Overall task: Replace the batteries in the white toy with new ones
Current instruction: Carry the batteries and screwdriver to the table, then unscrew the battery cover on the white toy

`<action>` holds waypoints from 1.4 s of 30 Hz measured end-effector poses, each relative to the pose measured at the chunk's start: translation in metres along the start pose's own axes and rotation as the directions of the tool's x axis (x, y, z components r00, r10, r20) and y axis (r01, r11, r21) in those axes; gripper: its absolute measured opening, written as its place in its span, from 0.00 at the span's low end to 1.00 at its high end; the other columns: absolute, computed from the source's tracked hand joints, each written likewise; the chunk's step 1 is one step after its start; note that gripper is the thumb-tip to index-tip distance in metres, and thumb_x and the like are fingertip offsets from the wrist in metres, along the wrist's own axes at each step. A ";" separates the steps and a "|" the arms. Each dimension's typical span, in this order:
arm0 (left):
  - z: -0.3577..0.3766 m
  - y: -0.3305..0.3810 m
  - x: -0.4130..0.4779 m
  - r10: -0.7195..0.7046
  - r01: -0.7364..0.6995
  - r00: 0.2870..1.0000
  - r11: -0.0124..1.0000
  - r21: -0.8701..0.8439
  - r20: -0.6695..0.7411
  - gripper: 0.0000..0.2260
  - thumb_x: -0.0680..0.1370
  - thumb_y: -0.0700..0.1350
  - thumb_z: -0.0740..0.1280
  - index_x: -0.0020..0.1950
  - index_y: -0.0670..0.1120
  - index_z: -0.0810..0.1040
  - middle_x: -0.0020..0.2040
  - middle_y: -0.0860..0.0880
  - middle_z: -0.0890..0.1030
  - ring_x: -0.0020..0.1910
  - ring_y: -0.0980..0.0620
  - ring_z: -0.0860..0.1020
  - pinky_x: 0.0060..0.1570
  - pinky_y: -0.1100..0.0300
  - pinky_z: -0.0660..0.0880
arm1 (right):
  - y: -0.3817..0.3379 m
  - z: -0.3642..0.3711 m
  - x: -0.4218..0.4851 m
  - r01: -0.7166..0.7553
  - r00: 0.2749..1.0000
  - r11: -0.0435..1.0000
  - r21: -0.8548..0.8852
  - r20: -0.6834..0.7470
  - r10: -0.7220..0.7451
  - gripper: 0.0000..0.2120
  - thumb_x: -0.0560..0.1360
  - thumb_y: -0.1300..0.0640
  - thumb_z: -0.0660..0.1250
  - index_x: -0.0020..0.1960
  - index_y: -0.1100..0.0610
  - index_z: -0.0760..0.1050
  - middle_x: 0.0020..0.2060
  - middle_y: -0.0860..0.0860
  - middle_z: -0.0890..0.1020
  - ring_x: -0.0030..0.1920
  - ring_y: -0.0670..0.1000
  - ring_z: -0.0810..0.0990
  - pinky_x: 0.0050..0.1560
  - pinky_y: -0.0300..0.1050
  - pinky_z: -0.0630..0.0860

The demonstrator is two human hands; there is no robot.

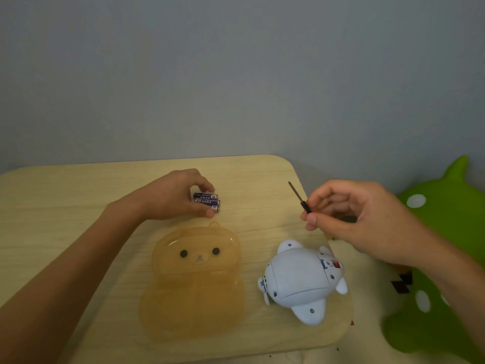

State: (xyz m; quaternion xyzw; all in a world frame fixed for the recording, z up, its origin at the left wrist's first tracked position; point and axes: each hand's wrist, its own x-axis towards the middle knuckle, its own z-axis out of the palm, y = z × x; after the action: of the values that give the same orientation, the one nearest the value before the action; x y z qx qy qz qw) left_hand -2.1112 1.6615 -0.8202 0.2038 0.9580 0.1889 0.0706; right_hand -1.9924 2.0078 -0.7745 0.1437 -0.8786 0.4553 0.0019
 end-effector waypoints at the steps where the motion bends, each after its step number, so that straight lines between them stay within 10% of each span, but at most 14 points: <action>1: -0.003 0.003 -0.002 -0.006 0.006 1.000 1.000 0.006 -0.004 0.27 0.68 0.65 0.76 0.65 0.57 0.80 0.60 0.60 0.78 0.45 0.59 0.80 0.44 0.62 0.74 | 0.000 -0.001 -0.001 0.006 1.000 1.000 0.001 -0.004 -0.006 0.08 0.75 0.59 0.78 0.46 0.47 0.83 0.44 0.48 0.91 0.45 0.49 0.91 0.47 0.43 0.86; 5: -0.018 0.039 -0.020 0.069 -0.071 0.991 0.997 -0.009 -0.117 0.28 0.67 0.69 0.71 0.65 0.60 0.79 0.60 0.62 0.78 0.48 0.59 0.80 0.48 0.60 0.79 | -0.002 -0.005 -0.005 0.020 1.000 0.999 -0.025 0.001 -0.020 0.09 0.75 0.59 0.79 0.45 0.45 0.84 0.42 0.46 0.91 0.44 0.48 0.90 0.33 0.28 0.76; 11: 0.012 0.121 -0.068 0.278 -0.280 0.960 0.951 -0.134 -0.029 0.34 0.66 0.77 0.68 0.68 0.63 0.76 0.61 0.66 0.78 0.61 0.64 0.76 0.56 0.64 0.74 | -0.003 -0.017 -0.023 0.095 0.994 0.995 -0.021 -0.056 -0.096 0.05 0.72 0.53 0.78 0.47 0.45 0.86 0.41 0.49 0.90 0.39 0.52 0.88 0.46 0.48 0.86; 18: 0.054 0.145 -0.083 0.334 -0.340 0.939 0.937 -0.076 -0.079 0.40 0.65 0.82 0.61 0.74 0.66 0.69 0.66 0.68 0.74 0.64 0.64 0.71 0.66 0.59 0.68 | -0.006 -0.037 -0.055 0.146 0.988 0.989 0.038 -0.063 -0.143 0.10 0.74 0.45 0.73 0.51 0.47 0.88 0.39 0.50 0.91 0.41 0.47 0.90 0.49 0.35 0.84; 31: 0.061 0.144 -0.079 0.304 -0.316 0.947 0.939 -0.134 -0.105 0.34 0.64 0.78 0.68 0.67 0.69 0.75 0.61 0.71 0.77 0.52 0.66 0.79 0.46 0.66 0.74 | -0.002 -0.044 -0.069 0.194 0.979 0.960 -0.200 -0.024 -0.203 0.07 0.77 0.55 0.72 0.53 0.51 0.88 0.38 0.48 0.89 0.42 0.49 0.90 0.48 0.43 0.85; 42: 0.059 0.145 -0.079 0.340 -0.348 0.937 0.932 -0.104 -0.083 0.33 0.65 0.78 0.67 0.69 0.69 0.74 0.63 0.70 0.76 0.51 0.65 0.79 0.45 0.65 0.75 | -0.019 -0.036 -0.066 0.295 0.950 0.797 -0.527 0.073 -0.303 0.21 0.82 0.40 0.61 0.48 0.52 0.87 0.34 0.40 0.84 0.35 0.43 0.82 0.36 0.35 0.75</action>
State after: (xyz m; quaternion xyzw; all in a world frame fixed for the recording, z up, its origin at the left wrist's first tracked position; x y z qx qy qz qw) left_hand -1.9740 1.7708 -0.8134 0.3577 0.8966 0.2605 0.0178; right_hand -1.9291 2.0430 -0.7468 0.2707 -0.9362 0.1894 0.1198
